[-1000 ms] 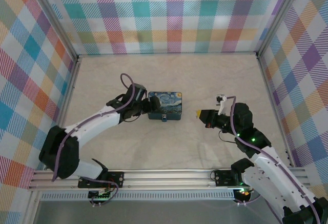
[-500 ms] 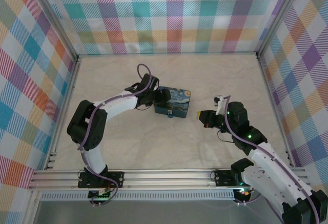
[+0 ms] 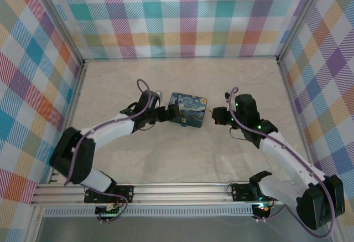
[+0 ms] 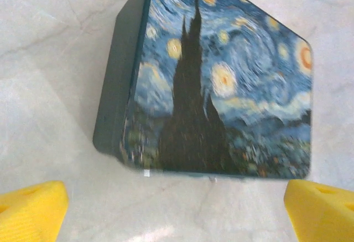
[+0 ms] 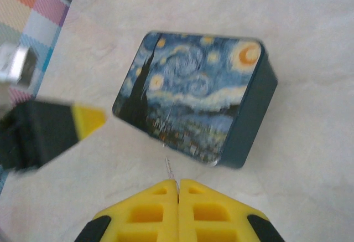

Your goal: Unlock a padlock with a key

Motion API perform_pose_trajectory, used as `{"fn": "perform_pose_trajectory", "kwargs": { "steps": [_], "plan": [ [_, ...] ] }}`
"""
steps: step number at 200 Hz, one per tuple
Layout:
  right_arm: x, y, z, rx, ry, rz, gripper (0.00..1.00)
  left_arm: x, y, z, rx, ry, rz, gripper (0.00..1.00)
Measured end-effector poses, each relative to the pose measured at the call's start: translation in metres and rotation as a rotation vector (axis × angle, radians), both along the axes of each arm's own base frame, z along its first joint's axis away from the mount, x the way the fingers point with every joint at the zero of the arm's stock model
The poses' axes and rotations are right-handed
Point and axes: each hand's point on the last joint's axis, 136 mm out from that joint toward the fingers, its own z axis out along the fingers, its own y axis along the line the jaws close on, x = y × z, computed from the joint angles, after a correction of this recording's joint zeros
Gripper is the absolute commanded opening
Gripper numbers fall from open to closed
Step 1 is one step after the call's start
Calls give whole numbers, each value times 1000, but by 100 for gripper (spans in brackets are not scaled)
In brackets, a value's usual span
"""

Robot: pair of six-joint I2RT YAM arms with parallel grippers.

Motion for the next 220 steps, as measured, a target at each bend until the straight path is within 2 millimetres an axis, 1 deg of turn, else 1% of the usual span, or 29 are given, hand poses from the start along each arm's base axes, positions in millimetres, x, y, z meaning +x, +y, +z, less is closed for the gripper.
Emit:
{"fn": "perform_pose_trajectory", "kwargs": {
  "steps": [10,23,42,63,81,102,137,157,185,220],
  "plan": [
    [12,-1,1,-14,4,-17,0,-10,1,4,-25,-32,-12,100],
    [29,-2,1,-28,14,-37,0,-21,0,3,-43,-61,-27,100],
    [53,-4,-4,-52,35,-66,0,-36,-5,-10,-47,-82,-56,100],
    [78,-3,-11,-85,51,-83,0,-48,-13,-28,-49,-114,-102,100],
    [99,-1,-19,-110,60,-94,0,-48,-24,-39,-49,-122,-138,100],
    [116,2,-27,-137,62,-100,0,-44,-38,-50,-54,-156,-172,100],
    [139,3,-40,-181,68,-112,0,-41,-61,-59,-33,-261,-222,100],
    [145,3,-47,-196,75,-117,0,-38,-70,-60,-22,-329,-230,100],
    [152,2,-53,-208,72,-129,0,-31,-75,-68,15,-401,-219,100],
    [159,-2,-58,-229,55,-145,0,-33,-83,-72,79,-478,-224,100]
  ]
}}
